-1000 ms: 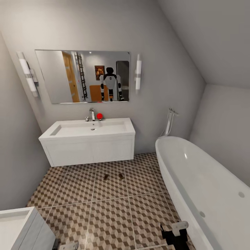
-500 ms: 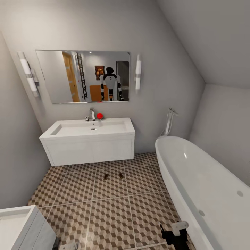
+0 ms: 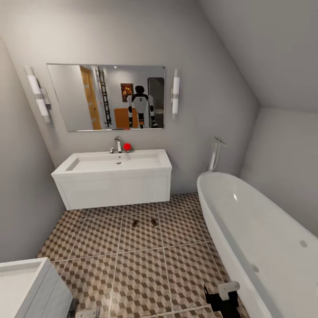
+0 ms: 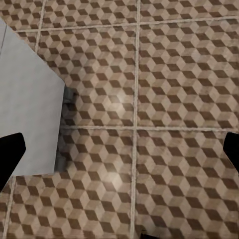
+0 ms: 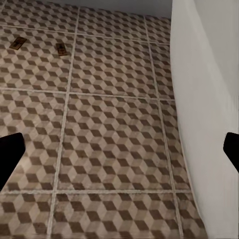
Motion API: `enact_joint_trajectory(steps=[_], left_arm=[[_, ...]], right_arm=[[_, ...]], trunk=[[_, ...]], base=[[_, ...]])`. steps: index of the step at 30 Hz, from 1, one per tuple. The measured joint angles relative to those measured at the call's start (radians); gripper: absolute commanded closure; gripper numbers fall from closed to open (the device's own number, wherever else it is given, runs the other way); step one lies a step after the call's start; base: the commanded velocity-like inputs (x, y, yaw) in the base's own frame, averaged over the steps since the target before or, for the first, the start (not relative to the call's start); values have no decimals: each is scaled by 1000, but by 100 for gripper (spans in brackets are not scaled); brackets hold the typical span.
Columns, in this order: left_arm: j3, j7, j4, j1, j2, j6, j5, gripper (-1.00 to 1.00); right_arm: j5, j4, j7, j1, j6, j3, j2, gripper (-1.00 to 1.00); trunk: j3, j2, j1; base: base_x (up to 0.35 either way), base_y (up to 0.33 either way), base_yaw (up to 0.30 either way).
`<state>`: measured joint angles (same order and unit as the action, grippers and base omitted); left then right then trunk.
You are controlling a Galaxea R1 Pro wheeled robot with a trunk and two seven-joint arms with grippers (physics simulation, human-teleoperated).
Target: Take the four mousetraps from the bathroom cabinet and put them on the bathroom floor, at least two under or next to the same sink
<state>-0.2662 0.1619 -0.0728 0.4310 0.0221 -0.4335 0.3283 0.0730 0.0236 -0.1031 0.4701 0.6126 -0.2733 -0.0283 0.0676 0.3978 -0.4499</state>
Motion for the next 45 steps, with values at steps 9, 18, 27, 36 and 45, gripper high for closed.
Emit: enact_joint_trajectory(steps=[9, 18, 27, 36, 45], left_arm=[[0, 0, 0, 0, 0, 0, 0, -100], [0, 0, -1, 0, 0, 0, 0, -100], [0, 0, 0, 0, 0, 0, 0, -100], [0, 0, 0, 0, 0, 0, 0, -100], [0, 0, 0, 0, 0, 1, 0, -100]], right_arm=[[0, 0, 0, 0, 0, 0, 1, -100], [0, 0, -2, 0, 0, 0, 1, -100], [0, 0, -4, 0, 0, 0, 11, -100], [0, 0, -4, 0, 0, 0, 14, -100], [0, -1, -4, 0, 0, 0, 15, -100]], trunk=[[0, 0, 0], [0, 0, 0], [0, 0, 0], [0, 0, 1], [0, 0, 1]], base=[[-306, 0, 0], [-331, 0, 1], [-224, 0, 178], [-29, 0, 277], [-1, 0, 286]])
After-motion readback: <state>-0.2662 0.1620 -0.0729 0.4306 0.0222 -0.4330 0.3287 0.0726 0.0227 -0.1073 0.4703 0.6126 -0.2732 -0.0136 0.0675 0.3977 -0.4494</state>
